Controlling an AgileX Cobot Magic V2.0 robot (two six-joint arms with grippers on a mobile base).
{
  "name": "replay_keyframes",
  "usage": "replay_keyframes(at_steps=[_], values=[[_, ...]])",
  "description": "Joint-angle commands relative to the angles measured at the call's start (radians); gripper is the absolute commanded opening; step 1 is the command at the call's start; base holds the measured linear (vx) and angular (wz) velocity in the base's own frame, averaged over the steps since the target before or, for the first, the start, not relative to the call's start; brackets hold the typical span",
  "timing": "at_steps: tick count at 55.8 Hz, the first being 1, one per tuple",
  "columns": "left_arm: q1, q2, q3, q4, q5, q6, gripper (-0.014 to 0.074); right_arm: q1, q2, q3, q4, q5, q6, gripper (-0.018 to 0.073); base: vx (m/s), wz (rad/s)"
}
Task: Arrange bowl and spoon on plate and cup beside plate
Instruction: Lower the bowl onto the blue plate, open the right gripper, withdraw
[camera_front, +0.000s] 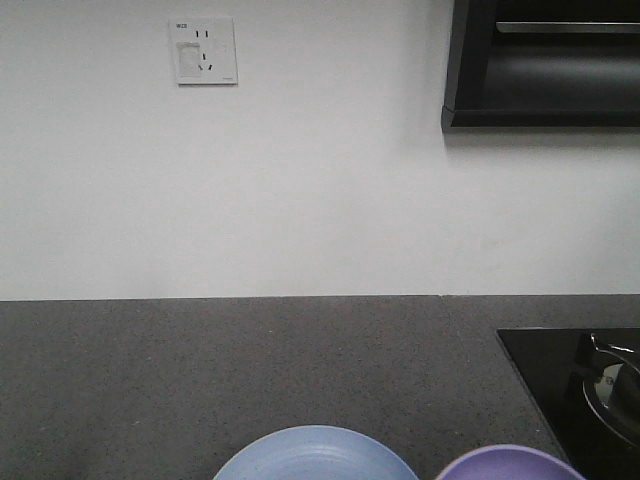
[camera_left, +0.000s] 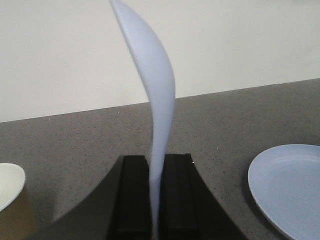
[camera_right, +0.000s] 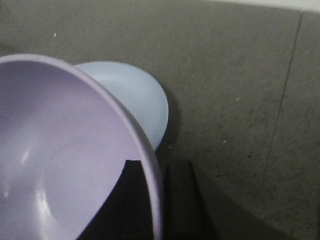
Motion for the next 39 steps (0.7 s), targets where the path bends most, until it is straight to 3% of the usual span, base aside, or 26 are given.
replay_keyframes(at_steps=[1,10,27,39], values=[[-0.008,0.012,-0.023,-0.010,-0.089,0.000,-0.0003,0.001,0.143,-0.125,0.021,0.030,0.016,-0.0009,0.00,0.00],[-0.008,0.012,-0.024,-0.018,-0.100,-0.004,-0.0003,0.034,0.384,-0.294,0.038,0.115,0.019,-0.0009,0.00,0.00],[-0.008,0.012,-0.024,-0.017,-0.100,-0.004,-0.0003,0.207,0.704,-0.518,0.027,0.086,0.088,-0.0009,0.00,0.00],[-0.008,0.012,-0.024,-0.017,-0.089,-0.003,-0.0003,0.225,0.832,-0.593,0.030,0.075,0.087,-0.0008,0.00,0.00]])
